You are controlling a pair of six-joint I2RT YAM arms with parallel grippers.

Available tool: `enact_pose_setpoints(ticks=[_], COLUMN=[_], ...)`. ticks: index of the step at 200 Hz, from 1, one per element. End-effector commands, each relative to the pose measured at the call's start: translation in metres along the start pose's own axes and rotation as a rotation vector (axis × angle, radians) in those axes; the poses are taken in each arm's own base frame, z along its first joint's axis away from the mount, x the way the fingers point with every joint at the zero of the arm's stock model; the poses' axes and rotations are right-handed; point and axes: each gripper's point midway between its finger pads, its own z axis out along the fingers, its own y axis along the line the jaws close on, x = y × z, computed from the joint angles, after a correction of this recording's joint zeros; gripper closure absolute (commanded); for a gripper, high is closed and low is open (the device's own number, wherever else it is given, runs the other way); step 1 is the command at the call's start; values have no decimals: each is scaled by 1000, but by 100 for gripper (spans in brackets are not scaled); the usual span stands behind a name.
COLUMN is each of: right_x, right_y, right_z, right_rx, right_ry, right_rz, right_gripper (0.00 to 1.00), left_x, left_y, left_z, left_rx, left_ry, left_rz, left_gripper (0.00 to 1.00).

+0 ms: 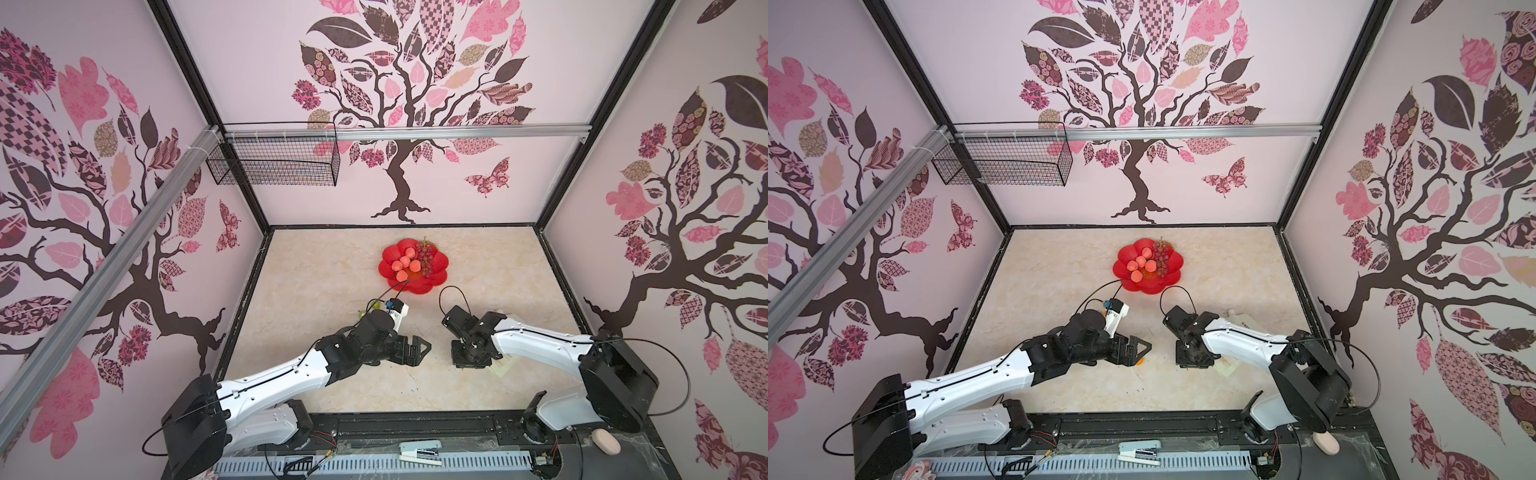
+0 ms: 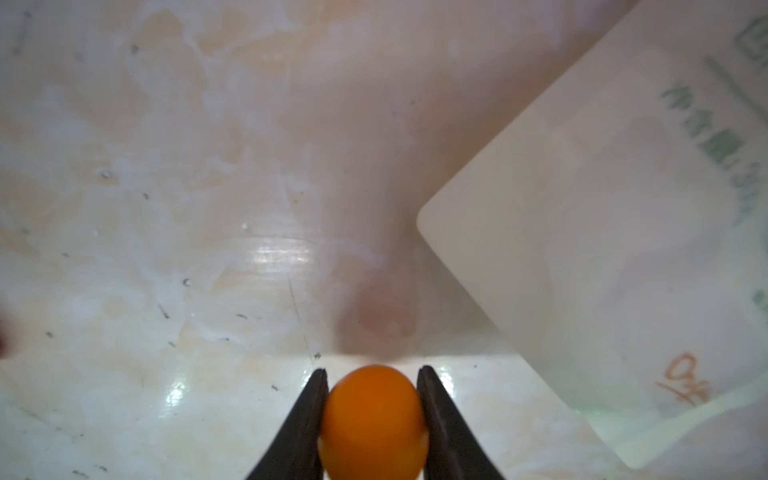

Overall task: Place and organize the fake fruits in the fruit bowl
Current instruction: 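Lift the kumquat and carry it over the red bowl with the right gripper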

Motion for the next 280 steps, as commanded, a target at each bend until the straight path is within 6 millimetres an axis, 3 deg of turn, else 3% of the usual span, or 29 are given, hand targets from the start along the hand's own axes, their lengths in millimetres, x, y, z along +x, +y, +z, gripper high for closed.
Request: enact_pose_setpoints(ticks=[1, 73, 100, 163, 224, 280], right_x=[-17, -70, -94, -155, -201, -235], right_y=[4, 33, 39, 58, 92, 104], right_z=[-24, -71, -79, -93, -72, -39], right_rx=[-17, -85, -97, -121, -115, -111], right_ry=[-88, -249, -272, -335, -318, -264], right_rz=[19, -7, -1, -17, -57, -44], right_gripper=[65, 65, 65, 65, 65, 66], left_x=[-12, -60, -76, -124, -171, -206], left_y=[1, 16, 23, 60, 83, 112], left_z=[-8, -22, -24, -25, -15, -7], left_rx=[-18, -20, -30, -72, -94, -89], left_ry=[-44, -110, -119, -157, -197, -226], left_rz=[4, -48, -59, -132, -109, -142], left_gripper=[1, 1, 2, 2, 1, 1])
